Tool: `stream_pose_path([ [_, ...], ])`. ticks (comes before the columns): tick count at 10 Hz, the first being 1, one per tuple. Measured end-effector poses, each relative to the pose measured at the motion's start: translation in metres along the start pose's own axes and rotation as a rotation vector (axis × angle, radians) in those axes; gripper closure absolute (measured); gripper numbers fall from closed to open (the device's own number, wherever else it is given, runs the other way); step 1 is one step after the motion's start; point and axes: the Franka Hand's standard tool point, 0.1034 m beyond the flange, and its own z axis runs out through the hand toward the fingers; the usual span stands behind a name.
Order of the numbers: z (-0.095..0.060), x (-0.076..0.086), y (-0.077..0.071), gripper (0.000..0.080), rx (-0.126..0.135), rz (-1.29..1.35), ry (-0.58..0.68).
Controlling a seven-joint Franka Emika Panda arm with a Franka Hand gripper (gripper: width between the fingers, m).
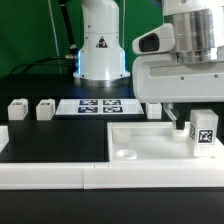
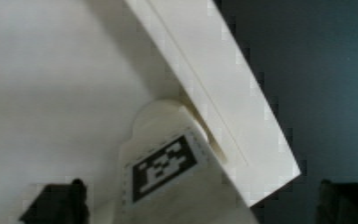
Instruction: Assemble square table
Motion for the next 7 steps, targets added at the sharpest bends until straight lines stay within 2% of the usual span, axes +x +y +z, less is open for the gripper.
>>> stream_pose_path([
  [2, -0.0017, 0.0065, 0.0041, 0.0151, -0.041, -0.368, 0.021],
  [4, -0.0005, 0.0058, 0.0020, 0.0151, -0.043, -0.391, 0.027],
  [5, -0.0005, 0.0059, 0.0023, 0.0248, -0.043, -0.391, 0.027],
  [6, -0.0005, 0.0059, 0.0024, 0.0382, -0.043, -0.391, 0.027],
  [7, -0.0005, 0.0059, 0.0024, 0.0382, -0.043, -0.391, 0.027],
])
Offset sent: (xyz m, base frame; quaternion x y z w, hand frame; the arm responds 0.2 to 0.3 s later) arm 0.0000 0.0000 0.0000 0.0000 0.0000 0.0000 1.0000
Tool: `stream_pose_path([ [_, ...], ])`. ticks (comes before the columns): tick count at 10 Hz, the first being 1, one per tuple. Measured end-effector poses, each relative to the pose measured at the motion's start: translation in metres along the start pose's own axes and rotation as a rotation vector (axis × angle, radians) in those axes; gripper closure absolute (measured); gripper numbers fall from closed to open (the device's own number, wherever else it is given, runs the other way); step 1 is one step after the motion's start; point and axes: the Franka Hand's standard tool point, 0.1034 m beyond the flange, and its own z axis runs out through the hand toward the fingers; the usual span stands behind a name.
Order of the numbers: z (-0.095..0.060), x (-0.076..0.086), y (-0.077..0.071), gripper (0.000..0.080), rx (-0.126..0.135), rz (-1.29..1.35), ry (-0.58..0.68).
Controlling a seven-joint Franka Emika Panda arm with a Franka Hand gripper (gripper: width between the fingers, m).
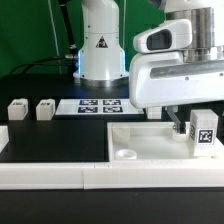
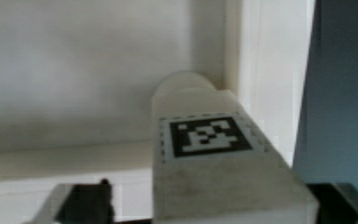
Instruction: Assemble square table
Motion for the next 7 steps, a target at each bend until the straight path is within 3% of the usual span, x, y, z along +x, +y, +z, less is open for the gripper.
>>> stream_pose_path([
  [1, 0.0000, 0.0000, 0.0000, 0.0511, 0.000, 0.000, 0.000],
  [7, -0.0010, 0.0010, 0.0037, 0.0511, -0.002, 0.489, -0.030],
])
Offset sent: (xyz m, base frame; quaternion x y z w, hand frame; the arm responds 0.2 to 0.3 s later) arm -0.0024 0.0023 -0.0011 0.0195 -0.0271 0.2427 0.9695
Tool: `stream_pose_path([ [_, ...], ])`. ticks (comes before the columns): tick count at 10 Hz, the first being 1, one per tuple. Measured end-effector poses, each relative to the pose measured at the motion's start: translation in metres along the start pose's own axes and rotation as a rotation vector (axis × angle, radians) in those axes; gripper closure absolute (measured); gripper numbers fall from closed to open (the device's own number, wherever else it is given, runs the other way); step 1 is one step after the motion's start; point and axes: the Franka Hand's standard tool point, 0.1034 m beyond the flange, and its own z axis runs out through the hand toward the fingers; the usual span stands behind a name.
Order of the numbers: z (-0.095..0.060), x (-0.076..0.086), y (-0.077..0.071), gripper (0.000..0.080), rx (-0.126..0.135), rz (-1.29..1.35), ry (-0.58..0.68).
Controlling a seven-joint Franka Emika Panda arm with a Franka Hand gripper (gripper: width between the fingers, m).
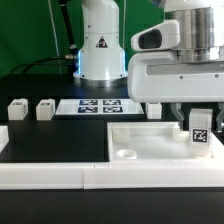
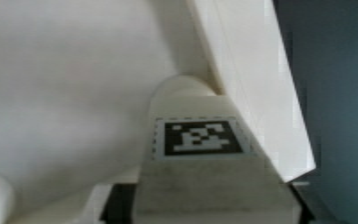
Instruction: Assemble square table
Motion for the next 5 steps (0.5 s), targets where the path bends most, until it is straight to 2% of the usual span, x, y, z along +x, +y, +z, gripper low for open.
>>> stream_pose_path([
  [5, 0.0000, 0.0005, 0.0003, 0.0509, 0.001, -0.003, 0.003],
])
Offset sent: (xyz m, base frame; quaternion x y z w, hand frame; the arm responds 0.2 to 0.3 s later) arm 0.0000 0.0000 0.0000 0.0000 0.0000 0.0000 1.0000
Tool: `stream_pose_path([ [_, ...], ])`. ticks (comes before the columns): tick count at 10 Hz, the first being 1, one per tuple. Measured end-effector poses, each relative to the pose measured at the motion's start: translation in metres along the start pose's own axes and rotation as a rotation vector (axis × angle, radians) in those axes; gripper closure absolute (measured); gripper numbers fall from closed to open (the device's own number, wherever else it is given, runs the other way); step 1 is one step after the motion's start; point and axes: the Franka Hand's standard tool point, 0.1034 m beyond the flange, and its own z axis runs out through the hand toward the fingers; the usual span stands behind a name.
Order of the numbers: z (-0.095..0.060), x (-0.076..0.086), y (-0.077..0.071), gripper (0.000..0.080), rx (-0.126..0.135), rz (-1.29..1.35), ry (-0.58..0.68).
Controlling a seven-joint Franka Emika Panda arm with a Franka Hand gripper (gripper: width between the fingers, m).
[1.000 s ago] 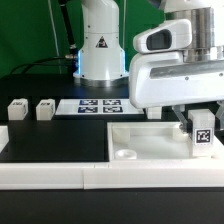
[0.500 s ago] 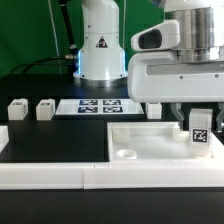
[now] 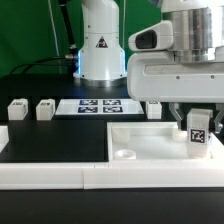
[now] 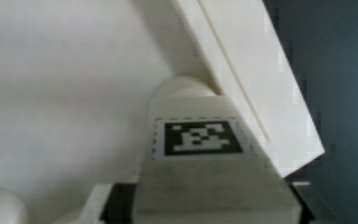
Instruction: Assemble square table
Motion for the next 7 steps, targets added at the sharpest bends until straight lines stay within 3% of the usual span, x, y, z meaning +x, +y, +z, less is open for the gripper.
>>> stream_pose_path([
  [2, 0.0008, -0.0036, -0.0007, 0.0509, -0.004, 0.105, 0.001],
  [5, 0.0032, -0.0094, -0.0036, 0.0509, -0.003, 0.615, -0.007],
  [6, 0.0035, -0.0083, -0.0036, 0.0509, 0.031, 0.827, -0.019],
  [7, 0.0039, -0.0076, -0.0004, 0.0508, 0.084, 0.980, -0.035],
])
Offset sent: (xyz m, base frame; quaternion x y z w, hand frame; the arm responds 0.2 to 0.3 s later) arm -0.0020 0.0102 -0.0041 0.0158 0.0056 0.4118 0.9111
